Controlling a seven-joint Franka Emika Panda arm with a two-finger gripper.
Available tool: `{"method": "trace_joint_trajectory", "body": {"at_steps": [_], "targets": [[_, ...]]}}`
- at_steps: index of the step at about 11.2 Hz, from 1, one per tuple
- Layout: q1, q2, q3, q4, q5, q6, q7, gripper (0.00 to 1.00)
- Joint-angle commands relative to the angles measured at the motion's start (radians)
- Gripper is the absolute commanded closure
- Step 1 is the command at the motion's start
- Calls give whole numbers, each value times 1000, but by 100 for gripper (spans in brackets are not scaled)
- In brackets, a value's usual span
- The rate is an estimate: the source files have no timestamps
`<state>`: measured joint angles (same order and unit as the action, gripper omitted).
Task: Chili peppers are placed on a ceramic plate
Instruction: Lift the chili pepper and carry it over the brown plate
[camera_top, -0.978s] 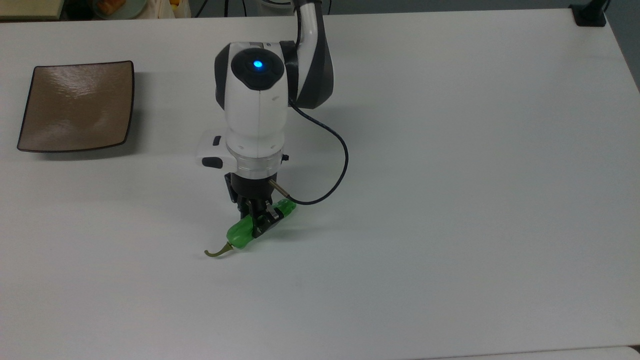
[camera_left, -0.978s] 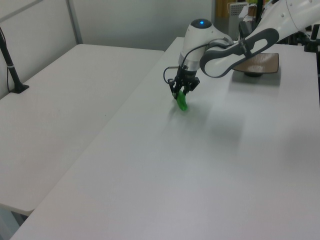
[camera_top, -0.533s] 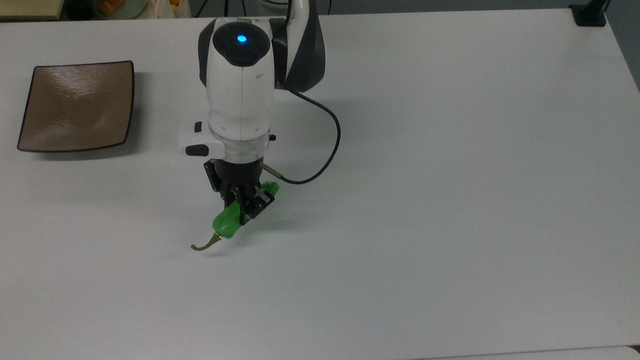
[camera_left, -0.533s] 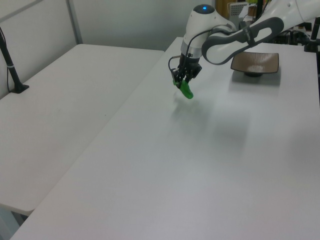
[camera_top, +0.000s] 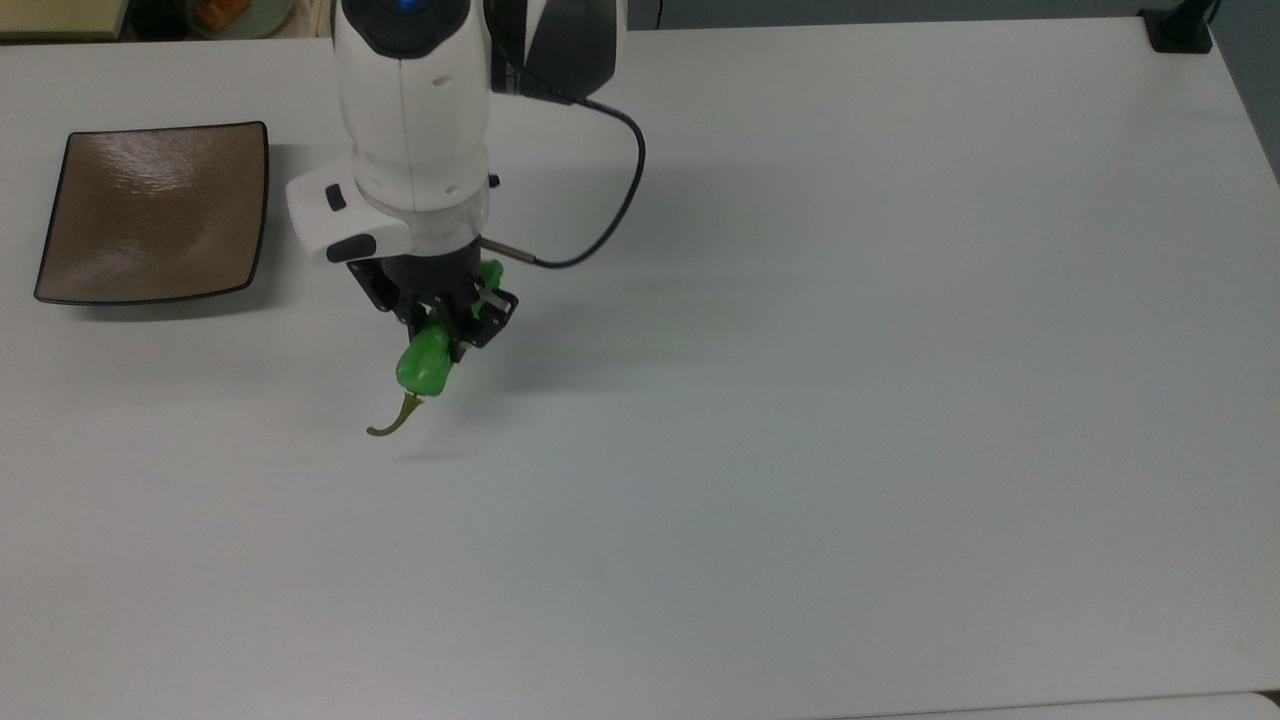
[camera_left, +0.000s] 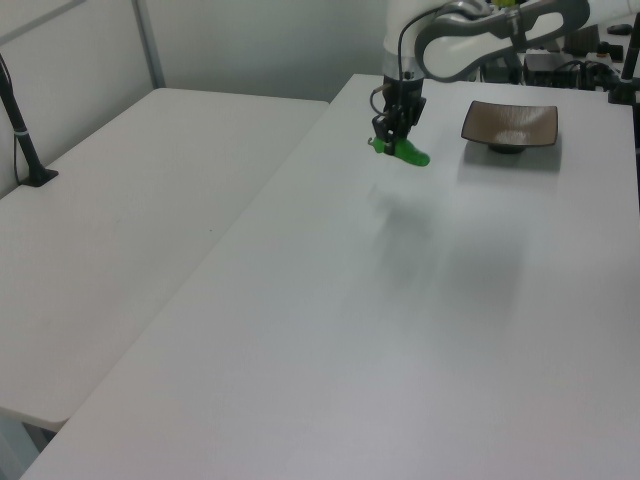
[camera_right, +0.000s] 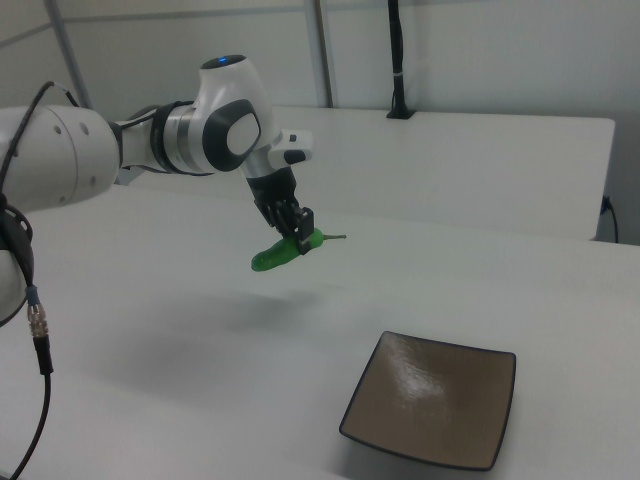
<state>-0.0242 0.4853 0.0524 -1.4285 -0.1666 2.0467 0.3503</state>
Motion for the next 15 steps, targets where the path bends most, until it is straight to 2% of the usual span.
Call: {"method": "trace_joint_trajectory", "body": {"at_steps": [1,3,5,8,15], "targets": [[-17,-51,-8,-20,12,-46,-192,82],[-43,-71,-9,-20,10,-51,-273,82],[-77,-100,-20,-21,12,-57,-434,82],[-83,-106,-71,-21,6,-108,-636,82],[-126,-123,-201,-59,25,-108,-1020,82]]}}
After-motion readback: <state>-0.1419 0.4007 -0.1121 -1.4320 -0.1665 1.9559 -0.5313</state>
